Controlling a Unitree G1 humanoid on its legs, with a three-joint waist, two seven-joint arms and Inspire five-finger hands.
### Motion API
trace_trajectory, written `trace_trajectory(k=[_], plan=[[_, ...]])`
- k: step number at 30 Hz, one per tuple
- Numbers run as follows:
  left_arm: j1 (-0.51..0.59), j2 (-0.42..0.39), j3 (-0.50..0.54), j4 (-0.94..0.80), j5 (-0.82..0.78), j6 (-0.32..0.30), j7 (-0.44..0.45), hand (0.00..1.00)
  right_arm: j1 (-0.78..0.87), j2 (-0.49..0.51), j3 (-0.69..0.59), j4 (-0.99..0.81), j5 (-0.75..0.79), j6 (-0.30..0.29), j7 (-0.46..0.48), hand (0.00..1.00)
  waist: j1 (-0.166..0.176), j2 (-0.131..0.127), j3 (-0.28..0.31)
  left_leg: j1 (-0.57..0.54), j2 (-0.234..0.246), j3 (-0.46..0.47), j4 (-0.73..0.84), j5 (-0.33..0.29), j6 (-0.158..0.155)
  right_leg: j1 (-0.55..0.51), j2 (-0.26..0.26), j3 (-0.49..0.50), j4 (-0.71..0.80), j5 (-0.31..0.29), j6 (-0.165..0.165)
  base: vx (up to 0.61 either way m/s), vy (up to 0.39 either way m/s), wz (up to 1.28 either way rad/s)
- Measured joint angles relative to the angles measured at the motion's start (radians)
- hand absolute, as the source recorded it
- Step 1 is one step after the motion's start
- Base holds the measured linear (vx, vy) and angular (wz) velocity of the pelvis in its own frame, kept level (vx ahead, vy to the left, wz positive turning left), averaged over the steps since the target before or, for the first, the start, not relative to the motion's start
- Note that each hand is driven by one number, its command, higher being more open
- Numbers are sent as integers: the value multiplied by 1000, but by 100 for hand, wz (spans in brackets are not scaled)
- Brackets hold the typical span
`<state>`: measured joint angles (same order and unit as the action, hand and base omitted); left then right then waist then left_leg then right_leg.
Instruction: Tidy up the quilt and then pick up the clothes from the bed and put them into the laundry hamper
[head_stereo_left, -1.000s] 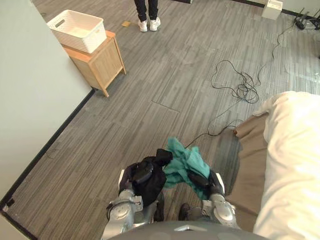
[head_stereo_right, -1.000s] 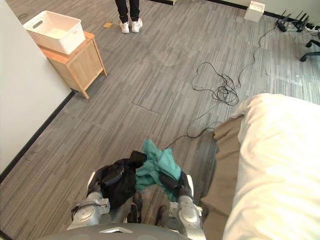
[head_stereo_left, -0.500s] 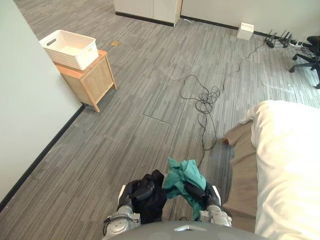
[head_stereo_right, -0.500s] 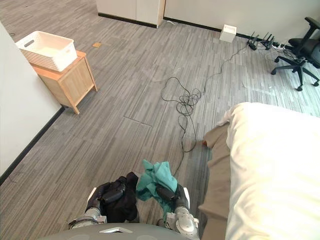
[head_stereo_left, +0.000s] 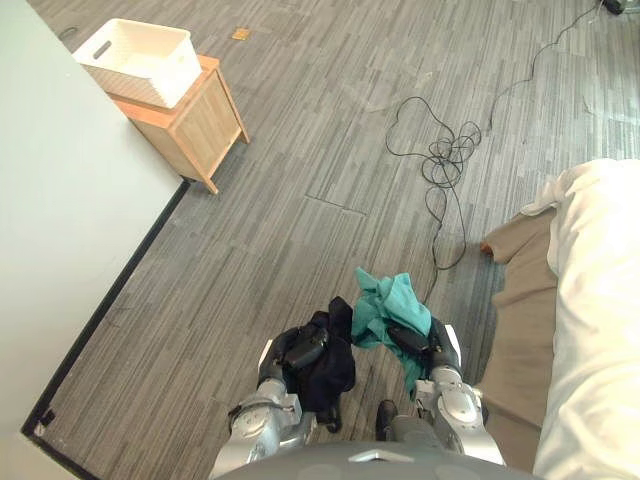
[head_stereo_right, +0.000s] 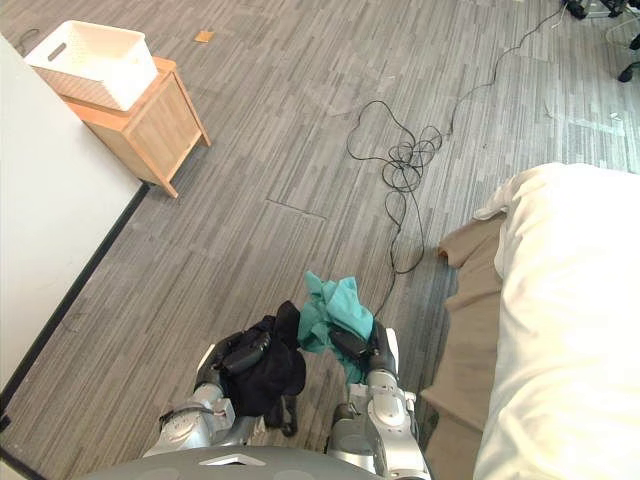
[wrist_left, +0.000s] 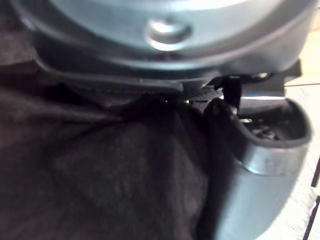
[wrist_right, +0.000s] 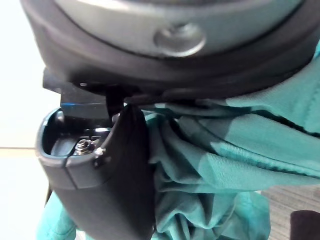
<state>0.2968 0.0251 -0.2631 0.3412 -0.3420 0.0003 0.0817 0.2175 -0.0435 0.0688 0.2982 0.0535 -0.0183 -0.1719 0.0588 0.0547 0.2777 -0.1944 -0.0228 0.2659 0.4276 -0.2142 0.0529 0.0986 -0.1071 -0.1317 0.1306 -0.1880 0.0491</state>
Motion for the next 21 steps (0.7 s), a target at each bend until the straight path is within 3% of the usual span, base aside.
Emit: trace_trajectory(k=[1,2,3,4,5,6,7,9,10,11,12,13,14,15,16,17,18,19,20,21], plan=[[-7,-10,33,-18,7,-6,-10,0,-22,6,2,-7,-1,6,-2,0,3,-28,27,-105,6,-11,142,-56,-45,32,-19,-19,-49,4,5,208,62,26],[-20,-14,44,-38,23,-8,-19,0,-44,4,-5,-2,-2,14,-7,0,17,-30,30,-158,0,-35,105,-59,-47,41,-33,-30,-67,3,5,247,87,17],[-12,-20,49,-70,44,-12,-20,0,-49,-4,-11,11,-7,15,-10,0,39,-41,34,-196,18,-45,55,6,-63,58,-31,-24,-84,-24,13,163,48,1],[-4,-20,52,-75,50,-19,-20,0,-49,-4,-12,19,-8,15,-9,0,47,-44,33,-197,20,-33,87,14,-49,70,-38,-25,-76,-43,33,270,86,-4],[4,-19,60,-70,70,-21,-20,0,-44,0,-14,44,-10,16,-10,0,56,-61,12,-178,-8,-28,98,-37,38,52,-72,-24,38,-93,59,377,92,13],[-3,-18,64,-51,75,-21,-14,0,-51,4,-20,63,-10,22,-13,0,52,-71,1,-154,-32,-30,77,-60,56,-49,-104,8,266,-111,69,599,146,24],[-12,-7,63,-33,75,-20,-11,0,-54,10,-21,74,-10,29,-12,0,41,-77,5,-110,-55,-40,43,-66,69,-126,-115,54,454,-81,108,556,108,35],[-22,26,45,-3,76,-9,0,0,-53,29,-20,114,-12,37,-11,0,8,-83,10,35,-96,-83,-40,-66,96,-192,-115,88,759,-67,125,726,46,57],[-19,39,41,6,78,-4,4,0,-33,41,-21,123,-22,40,-12,0,-9,-72,16,153,-104,-127,-110,-66,97,-212,-98,68,867,-84,93,695,-9,53],[-23,43,40,6,79,-4,6,0,-26,44,-21,122,-35,40,-12,0,-16,-63,20,211,-102,-152,-147,-66,97,-227,-86,46,896,-98,68,668,-60,54],[-34,51,26,5,79,-4,12,0,-18,45,-22,115,-47,39,-13,0,-41,-28,25,312,-73,-201,-215,-66,97,-306,-53,-27,910,-142,2,649,-87,50],[-47,57,16,6,81,-4,14,0,-18,46,-25,108,-47,39,-13,0,-49,-18,30,336,-63,-220,-227,-66,96,-350,-41,-52,895,-155,-17,755,-136,71],[-78,64,-5,11,83,-4,18,0,-17,47,-31,77,-47,37,-15,0,-63,-1,40,369,-41,-247,-234,-72,77,-441,-23,-97,825,-167,-37,618,-155,66],[-113,64,-26,21,83,-4,21,0,-20,45,-42,28,-47,29,-17,0,-73,20,51,399,-14,-261,-234,-96,26,-521,-3,-133,685,-160,-40,633,-160,65],[-131,63,-37,30,83,-4,21,0,-26,45,-49,12,-47,28,-20,0,-79,32,58,417,4,-265,-235,-110,0,-551,12,-146,589,-139,-39,679,-178,64],[-159,60,-49,50,87,-4,20,0,-38,47,-58,4,-46,28,-30,0,-94,47,65,457,36,-270,-239,-135,-45,-594,47,-163,345,-33,-42,931,-281,58],[-171,58,-53,63,109,-4,18,0,-38,48,-59,-2,-46,28,-41,0,-99,39,61,499,49,-271,-240,-153,-77,-626,66,-164,116,104,-50,796,-246,51],[-168,57,-53,64,117,-4,19,0,-32,48,-57,-4,-46,28,-42,0,-100,30,55,521,51,-272,-239,-162,-93,-640,74,-162,37,151,-56,892,-322,32],[-163,56,-53,72,122,-4,20,0,-21,48,-55,-11,-47,30,-42,0,-102,23,49,567,53,-275,-236,-170,-108,-651,92,-158,-41,250,-107,793,-265,6],[-167,36,-52,111,127,2,24,0,-24,38,-56,-11,-47,35,-45,0,-97,79,37,591,102,-267,-203,-154,-145,-645,130,-152,-8,475,-176,1164,-372,-37]])
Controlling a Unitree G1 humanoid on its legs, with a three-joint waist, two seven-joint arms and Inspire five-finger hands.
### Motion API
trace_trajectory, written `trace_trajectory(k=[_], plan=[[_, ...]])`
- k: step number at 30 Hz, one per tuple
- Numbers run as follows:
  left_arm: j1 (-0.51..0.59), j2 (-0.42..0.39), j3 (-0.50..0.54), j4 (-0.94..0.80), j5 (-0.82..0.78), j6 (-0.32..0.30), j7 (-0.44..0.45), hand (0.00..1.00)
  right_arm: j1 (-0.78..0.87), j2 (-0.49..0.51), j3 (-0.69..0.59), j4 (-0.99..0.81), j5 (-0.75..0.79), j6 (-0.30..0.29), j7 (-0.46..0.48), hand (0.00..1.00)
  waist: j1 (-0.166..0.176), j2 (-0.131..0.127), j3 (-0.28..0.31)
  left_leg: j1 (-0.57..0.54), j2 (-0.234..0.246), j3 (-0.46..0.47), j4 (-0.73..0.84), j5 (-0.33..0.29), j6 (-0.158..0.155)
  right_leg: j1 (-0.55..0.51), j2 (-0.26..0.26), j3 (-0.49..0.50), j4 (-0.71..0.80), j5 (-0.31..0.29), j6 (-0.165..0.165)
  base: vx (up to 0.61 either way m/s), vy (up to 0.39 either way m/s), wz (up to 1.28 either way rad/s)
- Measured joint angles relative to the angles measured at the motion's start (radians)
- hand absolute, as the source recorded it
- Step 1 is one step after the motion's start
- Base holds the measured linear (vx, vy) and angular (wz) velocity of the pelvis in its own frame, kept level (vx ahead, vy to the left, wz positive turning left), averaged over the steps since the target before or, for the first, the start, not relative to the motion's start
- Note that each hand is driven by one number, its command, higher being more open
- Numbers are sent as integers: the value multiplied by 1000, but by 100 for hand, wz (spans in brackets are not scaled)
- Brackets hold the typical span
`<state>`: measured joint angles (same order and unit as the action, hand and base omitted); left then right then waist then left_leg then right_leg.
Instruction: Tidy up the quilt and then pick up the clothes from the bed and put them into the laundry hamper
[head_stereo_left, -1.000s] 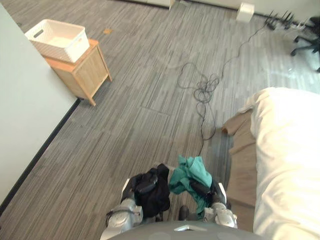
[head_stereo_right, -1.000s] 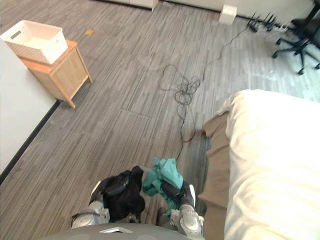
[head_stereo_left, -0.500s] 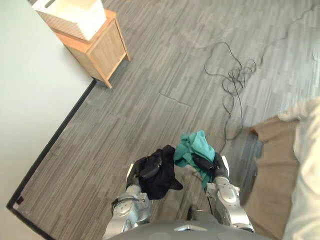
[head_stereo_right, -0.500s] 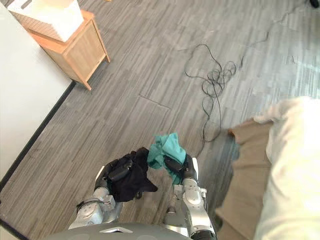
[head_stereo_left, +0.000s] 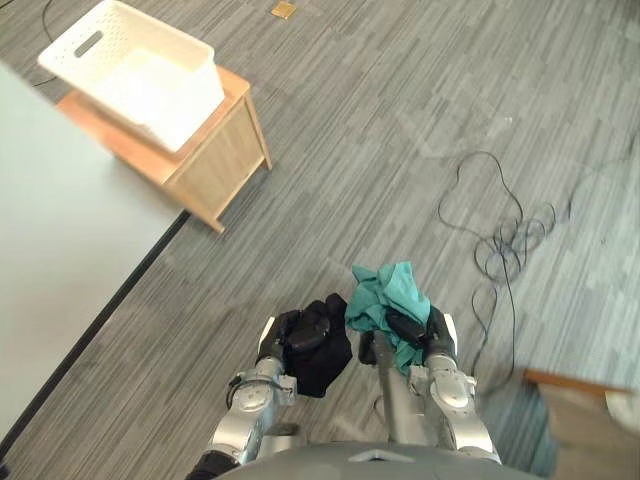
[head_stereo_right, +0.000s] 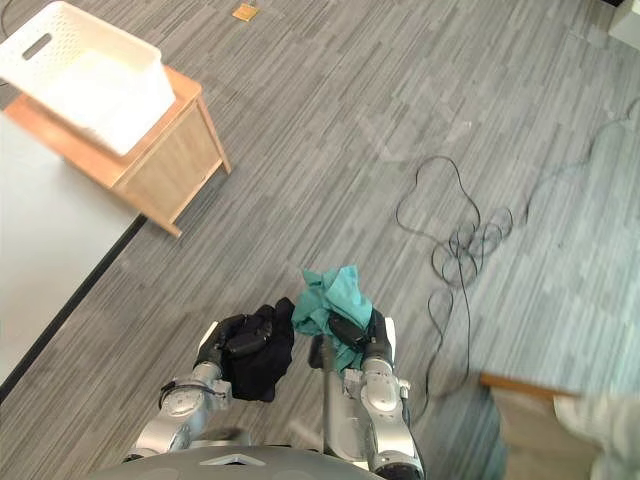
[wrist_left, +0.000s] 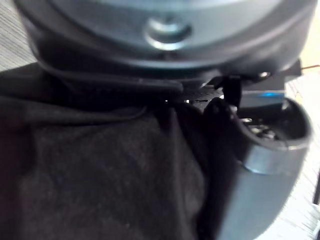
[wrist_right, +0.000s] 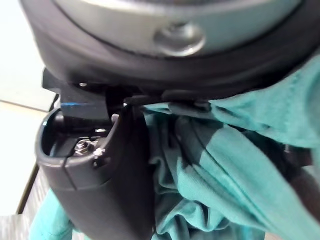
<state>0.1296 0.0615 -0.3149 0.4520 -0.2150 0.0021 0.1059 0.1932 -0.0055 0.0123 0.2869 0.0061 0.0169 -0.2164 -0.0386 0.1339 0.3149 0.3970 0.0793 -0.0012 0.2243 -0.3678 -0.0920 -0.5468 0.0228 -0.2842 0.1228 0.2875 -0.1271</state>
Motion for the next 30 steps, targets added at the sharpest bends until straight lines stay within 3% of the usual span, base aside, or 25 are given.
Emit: trace_trajectory(k=[1,2,3,4,6,8,10,11,13,14,15,16,17,18,19,20,21,22,24,25,26,27,28,29,30], plan=[[-32,-13,16,22,1,2,1,0,-45,-1,-4,17,-3,17,-9,0,21,17,12,-57,8,5,139,116,-80,-12,36,39,76,-53,-9,969,-281,-54],[-36,-16,16,21,0,2,2,0,-58,0,-4,22,-5,24,-12,0,21,15,14,-101,16,-3,224,110,-77,0,35,56,94,-76,-16,874,-288,-21],[-35,-20,13,19,0,0,-3,0,-47,3,-12,24,-25,29,-14,0,9,14,14,-169,45,-2,376,66,-32,84,24,65,101,-136,9,802,-291,32],[-11,-31,14,7,-6,-6,-7,0,-22,5,-7,26,-38,30,-13,0,13,7,23,-212,78,-2,543,73,-2,213,17,58,98,-204,25,745,-286,48],[38,-36,16,-34,-19,-34,-9,0,-11,0,19,20,-41,20,-11,0,16,4,20,-321,127,-3,767,111,1,348,20,55,81,-289,32,638,-220,11],[61,-38,16,-72,-28,-46,-18,0,-45,-17,36,20,-42,14,-14,0,61,30,19,-558,185,-7,1000,117,32,484,58,94,44,-355,51,695,-96,-43],[67,-48,17,-71,-28,-43,-21,0,-89,-39,41,32,-42,14,-15,0,98,39,24,-738,164,-2,1007,85,37,581,48,142,-10,-382,81,637,66,-56],[67,-49,17,-71,-28,-42,-20,0,-98,-40,40,35,-42,16,-16,0,102,35,28,-769,145,7,972,75,36,607,36,152,-23,-390,92,626,148,-35],[68,-50,18,-89,-27,-51,-22,0,-111,-38,38,44,-42,17,-27,0,110,5,47,-814,71,60,712,72,34,692,-31,158,-50,-434,139,692,201,-3],[65,-56,17,-93,-27,-49,-23,0,-111,-40,36,57,-42,17,-30,0,118,-23,41,-827,23,117,432,131,48,737,-84,156,-61,-481,180,722,213,7],[70,-57,17,-92,-27,-48,-23,0,-109,-40,35,70,-45,16,-30,0,122,-20,28,-822,12,139,285,262,83,760,-98,155,-61,-513,202,723,197,2],[67,-56,16,-87,-21,-42,-23,0,-110,-35,34,94,-65,17,-34,0,133,-43,32,-801,-8,168,287,271,147,781,-116,168,-59,-532,217,611,134,13],[52,-55,20,-69,-16,-31,-17,0,-110,-27,35,126,-88,28,-35,0,136,-91,18,-794,-62,176,304,213,154,790,-168,181,-38,-531,219,770,169,31],[51,-64,26,-68,-15,-23,-14,0,-107,-26,35,143,-121,30,-23,0,138,-93,17,-778,-83,169,336,163,194,759,-186,188,102,-530,233,779,177,41],[48,-63,23,-63,-21,-21,-14,0,-105,-25,33,147,-122,36,-20,0,140,-98,20,-750,-98,166,326,144,200,721,-200,198,216,-527,245,758,188,45],[46,-54,14,-50,-24,-17,-13,0,-93,-13,29,150,-134,38,-13,0,132,-105,24,-673,-130,149,280,118,208,617,-213,248,498,-483,329,733,149,55],[44,-46,9,-47,-27,-9,-7,0,-77,3,30,151,-154,38,-5,0,102,-110,28,-571,-158,119,218,110,216,532,-186,299,740,-486,325,865,109,65],[50,-42,6,-46,-27,-5,-3,0,-65,10,31,149,-155,38,-2,0,84,-106,28,-517,-162,100,183,109,217,502,-170,306,818,-494,311,856,21,79],[64,-20,-29,-46,-28,-5,-1,0,0,24,39,104,-155,35,-1,0,47,-92,27,-319,-157,25,59,109,217,407,-127,245,880,-527,253,763,-66,82],[61,-17,-34,-47,-31,-6,-2,0,15,25,40,91,-155,35,-1,0,43,-94,25,-289,-155,13,42,109,217,377,-129,228,860,-537,237,663,-149,81],[51,-15,-38,-49,-60,-7,-3,0,26,25,39,69,-155,33,-2,0,32,-95,23,-253,-145,-21,29,100,202,300,-130,208,794,-558,200,510,-155,72],[34,-14,-45,-49,-67,-7,-4,0,25,22,37,56,-155,33,-5,0,26,-92,24,-237,-132,-43,24,88,180,241,-127,201,724,-564,190,629,-230,89],[14,-14,-56,-49,-67,-7,-5,0,19,15,35,37,-155,32,-8,0,21,-78,26,-215,-103,-79,24,60,131,183,-120,201,586,-559,189,631,-284,71],[6,-14,-62,-48,-67,-7,-6,0,15,11,33,28,-155,32,-8,0,19,-70,28,-199,-85,-90,24,44,102,161,-117,204,499,-546,198,788,-400,79],[2,-14,-72,-46,-67,-6,-13,0,9,5,27,18,-154,32,-8,0,20,-51,35,-148,-36,-109,24,8,38,139,-110,223,263,-440,195,684,-389,62]])
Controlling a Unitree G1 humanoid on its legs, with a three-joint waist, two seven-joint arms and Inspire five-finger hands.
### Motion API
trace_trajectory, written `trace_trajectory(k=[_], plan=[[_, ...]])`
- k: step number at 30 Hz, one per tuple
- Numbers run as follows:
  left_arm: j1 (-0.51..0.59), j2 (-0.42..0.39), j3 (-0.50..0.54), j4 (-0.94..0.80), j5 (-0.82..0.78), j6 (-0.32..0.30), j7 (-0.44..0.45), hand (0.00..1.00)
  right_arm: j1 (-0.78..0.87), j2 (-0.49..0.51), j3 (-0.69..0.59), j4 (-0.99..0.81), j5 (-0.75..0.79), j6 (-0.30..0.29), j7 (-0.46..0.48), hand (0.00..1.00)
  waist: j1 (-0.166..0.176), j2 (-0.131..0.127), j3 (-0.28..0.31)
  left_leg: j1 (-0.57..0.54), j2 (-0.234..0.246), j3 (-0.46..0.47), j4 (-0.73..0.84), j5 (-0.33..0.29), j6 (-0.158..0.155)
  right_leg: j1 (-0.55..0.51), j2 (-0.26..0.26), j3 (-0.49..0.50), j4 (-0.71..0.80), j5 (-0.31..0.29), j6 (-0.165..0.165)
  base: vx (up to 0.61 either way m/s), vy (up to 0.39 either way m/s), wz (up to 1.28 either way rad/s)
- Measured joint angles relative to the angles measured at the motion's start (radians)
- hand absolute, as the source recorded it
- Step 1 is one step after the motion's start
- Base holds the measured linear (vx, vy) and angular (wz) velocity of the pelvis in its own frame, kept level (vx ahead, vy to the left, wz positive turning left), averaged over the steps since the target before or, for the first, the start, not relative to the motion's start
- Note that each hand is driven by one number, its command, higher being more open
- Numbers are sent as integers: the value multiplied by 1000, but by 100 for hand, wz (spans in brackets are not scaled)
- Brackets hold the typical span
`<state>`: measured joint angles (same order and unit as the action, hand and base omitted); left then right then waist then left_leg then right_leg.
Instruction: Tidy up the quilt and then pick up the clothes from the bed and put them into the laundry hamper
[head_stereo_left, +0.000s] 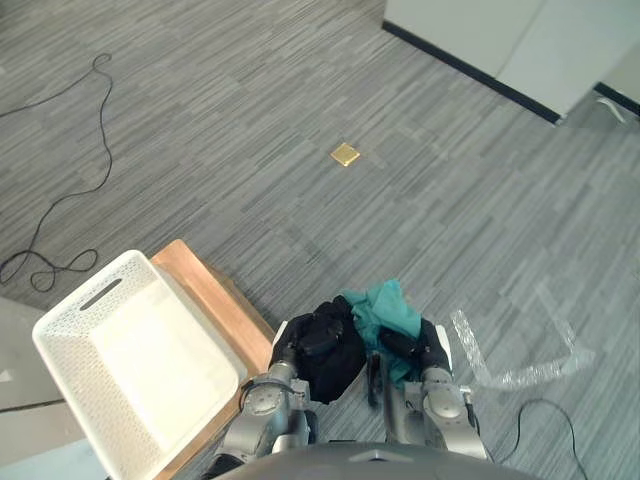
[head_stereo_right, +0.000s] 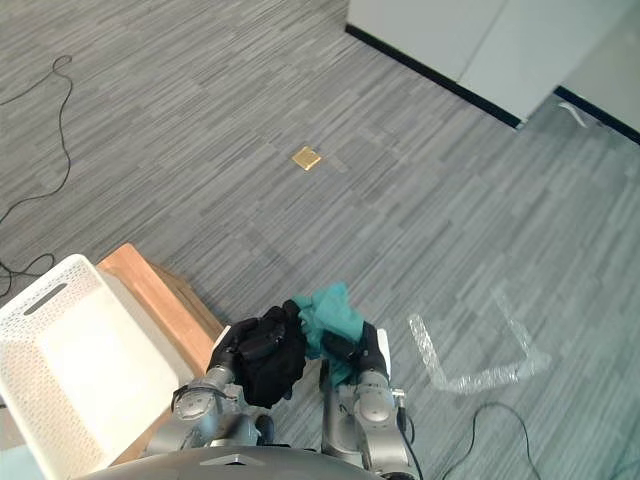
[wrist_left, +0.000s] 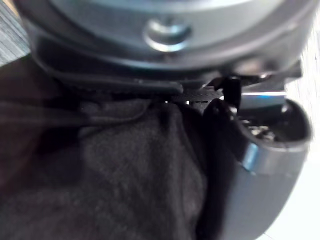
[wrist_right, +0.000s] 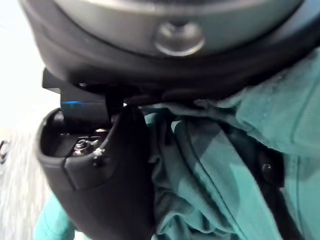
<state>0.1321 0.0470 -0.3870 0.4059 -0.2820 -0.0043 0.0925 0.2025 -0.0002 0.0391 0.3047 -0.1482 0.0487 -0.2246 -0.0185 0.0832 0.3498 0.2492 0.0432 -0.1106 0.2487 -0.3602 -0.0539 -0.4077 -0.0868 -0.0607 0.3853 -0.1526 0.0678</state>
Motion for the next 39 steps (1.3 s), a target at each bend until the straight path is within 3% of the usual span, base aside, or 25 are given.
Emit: trace_trajectory(k=[2,3,4,5,6,8,10,11,12,14,17,19,21,22,23,24,26,27,29,31,33,34,35,36,39], plan=[[24,4,0,5,0,0,-7,0,21,6,5,-6,1,0,0,0,3,-20,-22,56,24,-32,11,-29,-49,11,-18,56,-285,166,0,670,-451,67],[37,6,-1,11,0,-1,-9,0,29,6,10,-9,1,0,0,0,2,-26,-29,82,28,-45,17,-40,-67,17,-32,65,-302,269,4,952,-674,79],[18,-16,-3,68,0,3,-12,0,18,-16,4,2,2,4,5,0,8,30,-29,101,82,-72,62,-55,-80,21,-5,32,-208,402,9,843,-608,62],[-8,-33,-5,86,0,7,-20,0,-31,-33,-20,25,2,12,5,0,17,52,-26,67,87,-101,59,-83,-58,2,10,39,-117,335,-17,758,-567,74],[-10,-37,-6,83,0,-4,-35,0,-44,-34,-34,26,2,13,2,0,19,52,-28,33,84,-104,28,-76,-51,8,1,33,-75,299,-9,426,-382,89],[4,-37,-1,79,0,-34,-53,0,-68,-37,-19,36,1,12,3,0,22,54,-34,-47,91,-117,87,12,-16,73,16,-44,-50,241,-27,358,-354,90],[41,-36,21,75,-19,-41,-58,0,-86,-61,68,38,-1,-1,28,0,47,33,-45,-215,82,-124,486,189,32,216,28,-115,-135,161,-40,379,-385,69],[50,-32,27,75,-30,-38,-58,0,-104,-73,91,37,-1,-2,33,0,57,41,-40,-258,92,-115,577,269,30,254,35,-123,-167,157,-46,337,-285,47],[66,-32,42,73,-33,-38,-58,0,-127,-81,117,37,-1,-3,45,0,85,47,-37,-341,122,-70,717,240,16,311,47,-139,-217,150,-62,261,-192,24],[70,-34,43,54,-39,-33,-62,0,-160,-84,121,41,-1,-4,48,0,96,59,-30,-467,159,42,786,156,-6,390,45,-202,-273,148,-69,344,-245,64],[75,-37,49,14,-45,-32,-92,0,-223,-146,98,102,-3,-15,61,0,105,41,-17,-522,145,285,582,128,21,495,2,-299,-317,107,-43,322,-128,109],[118,-41,57,-58,-69,-36,-125,0,-202,-218,40,119,31,-12,97,0,103,58,-27,-517,135,541,407,137,14,585,-12,-440,-319,47,-1,339,-38,189],[155,-36,100,-102,-78,-43,-133,0,-147,-205,1,100,31,-5,53,0,98,30,-58,-463,113,868,254,118,182,644,-14,-603,-313,-20,49,392,-67,227],[154,-37,125,-101,-79,-40,-128,0,-141,-193,9,89,25,-6,51,0,99,15,-71,-462,97,927,222,85,233,642,-11,-661,-301,-42,69,390,-72,189],[151,-42,134,-99,-80,-38,-121,0,-144,-185,16,85,9,-6,50,0,101,11,-71,-461,81,936,200,51,251,642,-11,-691,-268,-57,82,416,-73,183],[140,-49,160,-76,-80,-27,-110,0,-148,-165,19,86,-5,-3,53,0,103,-4,-67,-452,35,856,176,47,257,642,-54,-728,-137,-84,90,492,-61,214],[156,-46,163,-59,-103,-13,-98,0,-140,-138,32,86,-15,0,63,0,94,-6,-69,-376,-33,723,122,50,247,594,-171,-708,249,-87,49,557,-84,225],[168,-33,170,-59,-114,-13,-88,0,-138,-125,50,84,-34,-2,70,0,84,-4,-71,-326,-55,622,100,49,239,522,-185,-591,479,-118,-5,592,-207,239],[175,-19,174,-59,-114,-17,-69,0,-131,-95,58,69,-39,-17,88,0,64,6,-83,-264,-61,463,65,63,216,409,-137,-434,627,-135,-24,566,-292,256],[182,-10,175,-55,-116,-38,-67,0,-107,-73,72,27,-40,-52,92,0,46,9,-99,-217,-48,283,45,74,197,286,-133,-327,562,-159,-68,539,-400,266],[170,-12,175,-42,-119,-40,-57,0,-105,-71,75,7,-40,-65,102,0,40,18,-99,-207,-28,171,43,76,187,195,-91,-173,424,-166,-75,397,-442,182],[162,-13,175,-24,-119,-40,-54,0,-101,-71,76,1,-40,-65,106,0,38,30,-103,-207,-8,91,45,76,176,145,-37,-48,326,-162,-69,269,-418,183],[150,-11,178,-5,-118,-40,-50,0,-90,-71,78,-6,-38,-65,111,0,24,29,-102,-208,16,16,51,77,142,104,24,152,185,-130,-15,701,-1133,416],[140,-18,206,29,-68,-24,-33,0,6,-70,85,-56,-19,-47,109,0,14,1,-91,-209,76,-82,131,-4,-47,166,32,319,-53,86,114,659,-1038,378],[175,-43,193,-17,-65,-28,-44,0,19,-72,83,-108,1,-46,105,0,31,8,-98,-207,103,-40,54,65,-46,192,46,226,-51,48,60,290,-583,169]])
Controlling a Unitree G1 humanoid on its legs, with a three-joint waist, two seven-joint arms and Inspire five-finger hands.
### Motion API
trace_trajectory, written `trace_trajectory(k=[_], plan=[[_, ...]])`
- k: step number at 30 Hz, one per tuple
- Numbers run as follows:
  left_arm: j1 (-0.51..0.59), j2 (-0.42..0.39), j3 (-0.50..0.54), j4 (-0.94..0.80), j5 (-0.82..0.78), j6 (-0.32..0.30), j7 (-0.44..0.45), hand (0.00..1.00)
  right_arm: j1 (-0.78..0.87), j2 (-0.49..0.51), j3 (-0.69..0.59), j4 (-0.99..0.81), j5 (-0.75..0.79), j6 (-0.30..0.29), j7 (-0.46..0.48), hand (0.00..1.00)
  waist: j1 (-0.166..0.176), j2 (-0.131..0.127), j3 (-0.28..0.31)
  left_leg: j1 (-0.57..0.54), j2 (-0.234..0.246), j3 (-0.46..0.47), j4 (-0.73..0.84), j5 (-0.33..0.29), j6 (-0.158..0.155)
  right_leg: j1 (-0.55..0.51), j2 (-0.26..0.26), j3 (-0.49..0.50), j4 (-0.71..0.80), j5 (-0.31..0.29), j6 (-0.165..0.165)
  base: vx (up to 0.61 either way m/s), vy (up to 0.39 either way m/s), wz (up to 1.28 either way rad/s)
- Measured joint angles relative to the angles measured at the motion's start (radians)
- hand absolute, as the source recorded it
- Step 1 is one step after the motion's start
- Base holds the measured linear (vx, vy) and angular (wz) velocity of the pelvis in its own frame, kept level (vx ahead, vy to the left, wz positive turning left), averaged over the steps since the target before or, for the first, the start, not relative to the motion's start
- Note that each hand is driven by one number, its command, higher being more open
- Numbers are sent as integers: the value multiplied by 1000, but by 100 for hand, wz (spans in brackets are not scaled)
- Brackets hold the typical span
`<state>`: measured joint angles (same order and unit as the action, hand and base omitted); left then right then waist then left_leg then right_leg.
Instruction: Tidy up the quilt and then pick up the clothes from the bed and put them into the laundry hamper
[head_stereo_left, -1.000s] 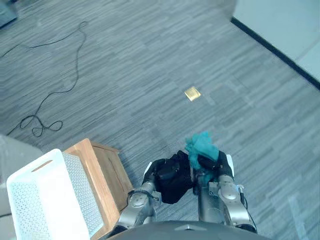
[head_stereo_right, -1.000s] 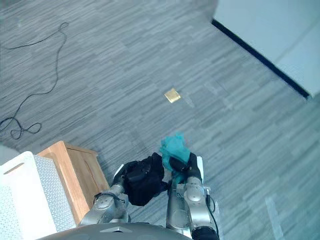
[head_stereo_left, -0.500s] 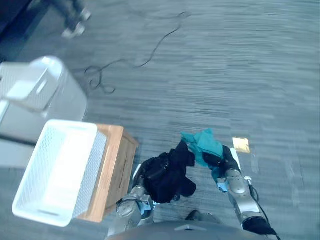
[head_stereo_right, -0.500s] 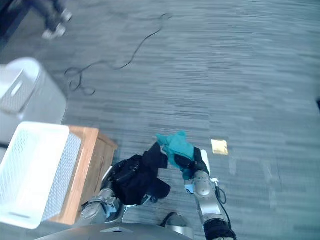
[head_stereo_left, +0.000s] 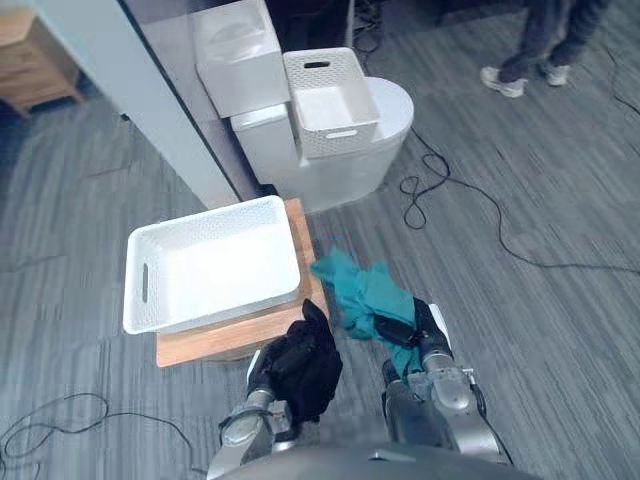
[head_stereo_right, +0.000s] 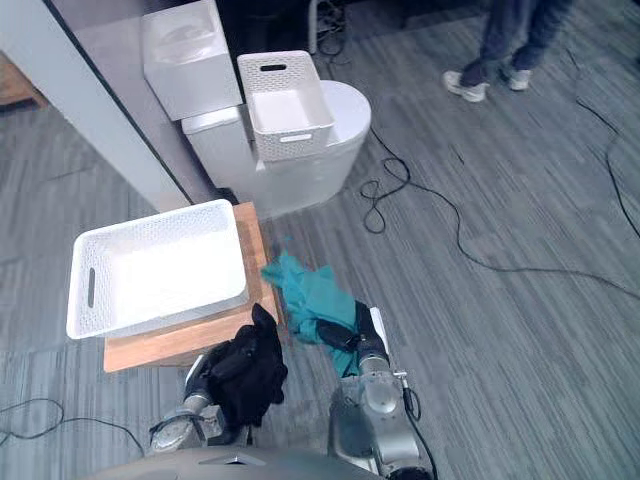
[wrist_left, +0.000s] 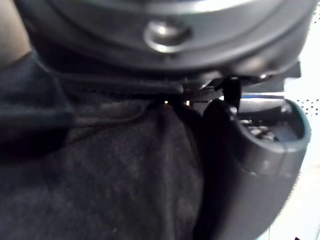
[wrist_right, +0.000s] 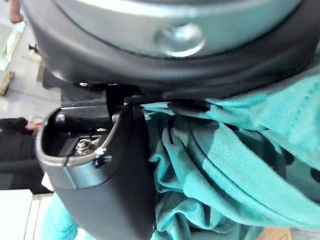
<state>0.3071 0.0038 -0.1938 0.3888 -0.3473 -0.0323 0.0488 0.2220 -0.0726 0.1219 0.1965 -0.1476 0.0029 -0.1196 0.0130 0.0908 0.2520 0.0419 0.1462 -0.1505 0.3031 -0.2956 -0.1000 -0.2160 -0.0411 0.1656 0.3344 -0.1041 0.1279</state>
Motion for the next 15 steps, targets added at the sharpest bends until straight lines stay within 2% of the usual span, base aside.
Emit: trace_trajectory(k=[2,3,4,6,7,9,11,15], plan=[[10,-31,2,-34,0,-1,-7,0,33,0,-1,-92,0,3,0,0,-1,-9,4,-8,29,116,-11,46,10,36,-29,-83,-12,-10,-19,42,-204,115],[13,-47,2,-50,-3,-2,-11,0,51,-1,-6,-164,0,3,-6,0,-10,-15,5,-14,48,267,3,67,29,67,-60,-130,-30,-11,-20,-11,-87,133],[16,-48,0,-67,-9,-3,-19,0,55,-1,-7,-233,-1,2,-19,0,-21,-17,6,-6,73,457,15,76,44,103,-86,-174,-52,-11,-20,-26,-59,127],[19,-46,5,-86,-15,-10,-22,0,36,-2,-15,-305,-1,0,-24,0,-18,-21,3,18,80,606,3,82,48,130,-109,-196,-74,-10,-16,-59,46,69],[27,-41,7,-98,-42,-14,-23,0,9,-5,-22,-357,-1,0,-23,0,-13,-22,-2,26,71,638,-16,81,49,145,-121,-200,-104,-7,-10,-75,164,35],[56,-31,14,-116,-54,-14,-25,0,-38,-7,-25,-415,-2,-17,-23,0,-16,-25,-8,39,46,643,-47,82,47,181,-137,-209,-157,23,11,-22,169,19],[87,-6,12,-118,-70,-14,-29,0,-95,-6,-28,-454,-2,-38,-23,0,-18,-33,-30,40,20,636,-66,97,24,202,-156,-219,-203,56,32,44,111,17],[127,17,-7,-119,-88,-11,-38,0,-212,-16,-36,-455,-1,-41,-24,0,-20,-61,-59,69,-20,592,-129,127,12,276,-186,-285,-280,97,43,77,62,36]])
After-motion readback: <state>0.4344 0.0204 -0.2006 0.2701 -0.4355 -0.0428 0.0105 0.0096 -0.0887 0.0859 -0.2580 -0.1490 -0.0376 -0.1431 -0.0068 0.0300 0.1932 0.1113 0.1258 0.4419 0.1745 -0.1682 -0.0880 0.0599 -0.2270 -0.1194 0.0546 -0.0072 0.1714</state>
